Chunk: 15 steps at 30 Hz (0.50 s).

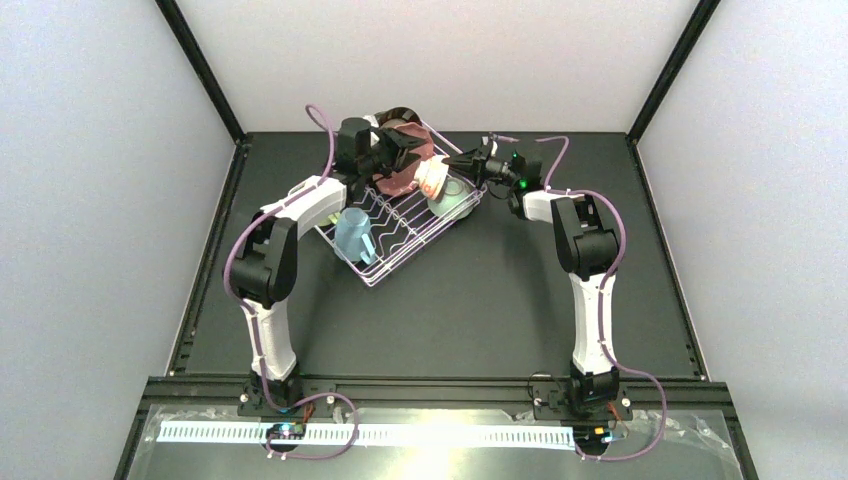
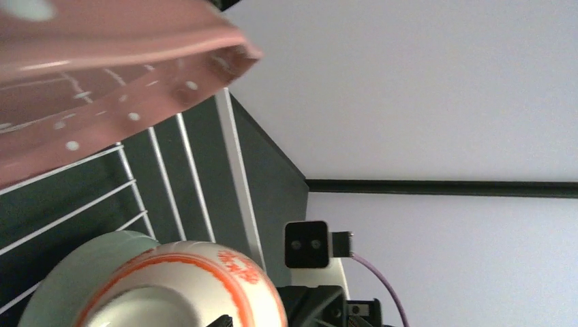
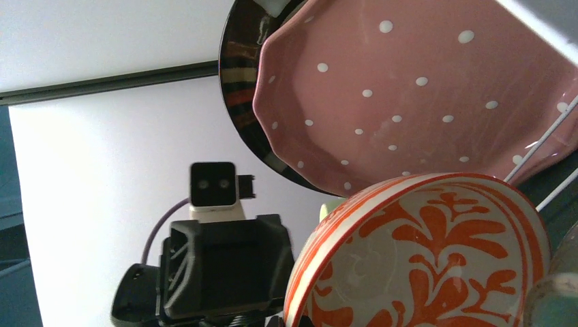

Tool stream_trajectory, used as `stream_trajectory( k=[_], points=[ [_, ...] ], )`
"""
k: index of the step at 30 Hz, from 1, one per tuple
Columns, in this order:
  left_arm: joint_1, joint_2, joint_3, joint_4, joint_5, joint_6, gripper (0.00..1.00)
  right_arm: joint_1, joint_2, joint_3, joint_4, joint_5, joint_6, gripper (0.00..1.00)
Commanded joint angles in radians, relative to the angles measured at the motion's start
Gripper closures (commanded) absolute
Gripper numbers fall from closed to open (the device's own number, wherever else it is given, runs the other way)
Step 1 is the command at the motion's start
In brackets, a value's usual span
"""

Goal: Load the mixed dishes into the dish rack
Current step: Turn the bowl upside down.

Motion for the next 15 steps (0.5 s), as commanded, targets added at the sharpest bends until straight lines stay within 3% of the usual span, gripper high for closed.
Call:
stream_trajectory(
  k=[1,7,15],
  points=[
    [0.003,0.019,0.085,-0.063,0.07,0.044,0.05,-0.011,-0.037,0.022,-0.067,0.002,-0.042,0.96],
    [0.003,0.037,0.089,-0.117,0.096,0.072,0.06,-0.021,-0.047,0.018,-0.109,0.002,-0.071,0.94],
    [0.011,0.018,0.105,-0.281,-0.005,0.15,0.07,-0.032,-0.049,0.034,-0.126,-0.001,-0.077,0.95]
  ],
)
